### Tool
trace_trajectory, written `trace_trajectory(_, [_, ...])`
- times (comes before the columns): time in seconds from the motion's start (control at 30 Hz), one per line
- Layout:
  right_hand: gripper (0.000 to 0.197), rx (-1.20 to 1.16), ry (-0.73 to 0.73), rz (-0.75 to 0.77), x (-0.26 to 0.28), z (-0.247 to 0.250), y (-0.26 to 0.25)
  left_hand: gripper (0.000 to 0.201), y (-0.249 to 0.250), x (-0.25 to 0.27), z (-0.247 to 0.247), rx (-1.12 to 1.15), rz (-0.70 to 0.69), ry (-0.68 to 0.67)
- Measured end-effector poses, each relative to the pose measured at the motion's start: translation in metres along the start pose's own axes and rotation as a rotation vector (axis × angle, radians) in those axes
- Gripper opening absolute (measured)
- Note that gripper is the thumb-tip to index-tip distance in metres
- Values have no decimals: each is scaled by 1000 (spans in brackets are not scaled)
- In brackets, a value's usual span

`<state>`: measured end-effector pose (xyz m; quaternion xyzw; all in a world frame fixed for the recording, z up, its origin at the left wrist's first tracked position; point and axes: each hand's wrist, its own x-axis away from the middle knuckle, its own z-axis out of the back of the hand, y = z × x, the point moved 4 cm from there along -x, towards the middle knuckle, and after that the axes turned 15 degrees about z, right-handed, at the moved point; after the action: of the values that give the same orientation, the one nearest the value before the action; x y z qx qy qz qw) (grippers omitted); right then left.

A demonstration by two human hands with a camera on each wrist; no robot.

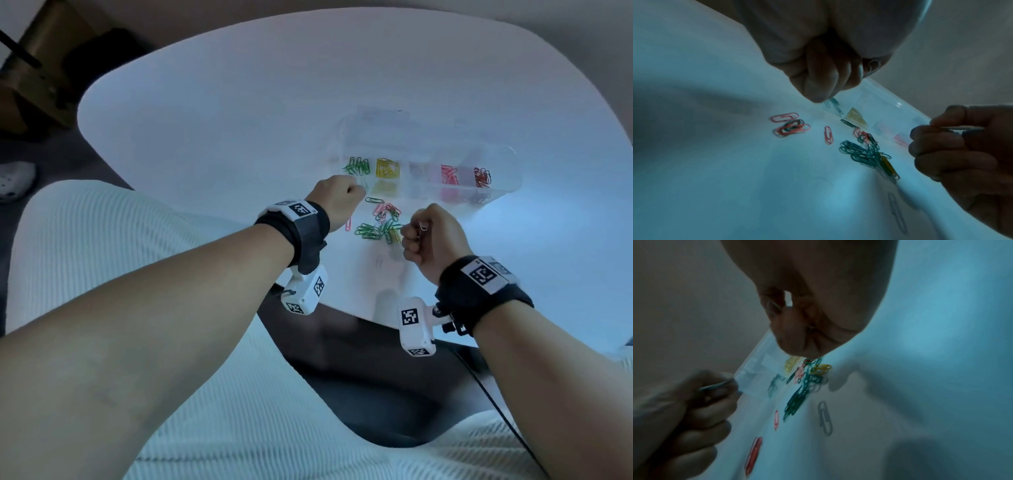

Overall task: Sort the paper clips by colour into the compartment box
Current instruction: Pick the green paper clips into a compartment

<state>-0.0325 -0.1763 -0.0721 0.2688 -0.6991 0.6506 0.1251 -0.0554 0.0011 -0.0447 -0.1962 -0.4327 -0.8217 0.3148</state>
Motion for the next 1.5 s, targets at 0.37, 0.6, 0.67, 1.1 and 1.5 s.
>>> trace_trajectory(0.37, [10, 1398, -567, 368, 20, -17, -1, 17, 10, 19, -1, 211, 80, -149])
trace_trajectory(0.6, [12, 1691, -538, 400, 18, -16, 2, 15, 17, 21, -4, 371, 117, -233])
trace_trajectory(0.67, [13, 1741, -566, 405, 22, -18, 8, 20, 17, 21, -3, 365, 141, -250])
trace_trajectory(1.1, [26, 125, -35, 47, 3, 1, -51, 34, 58, 17, 1, -74, -81, -116])
trace_trajectory(1.5, [30, 565, 20, 388, -77, -20, -97, 32, 116, -3, 6, 161, -136, -27])
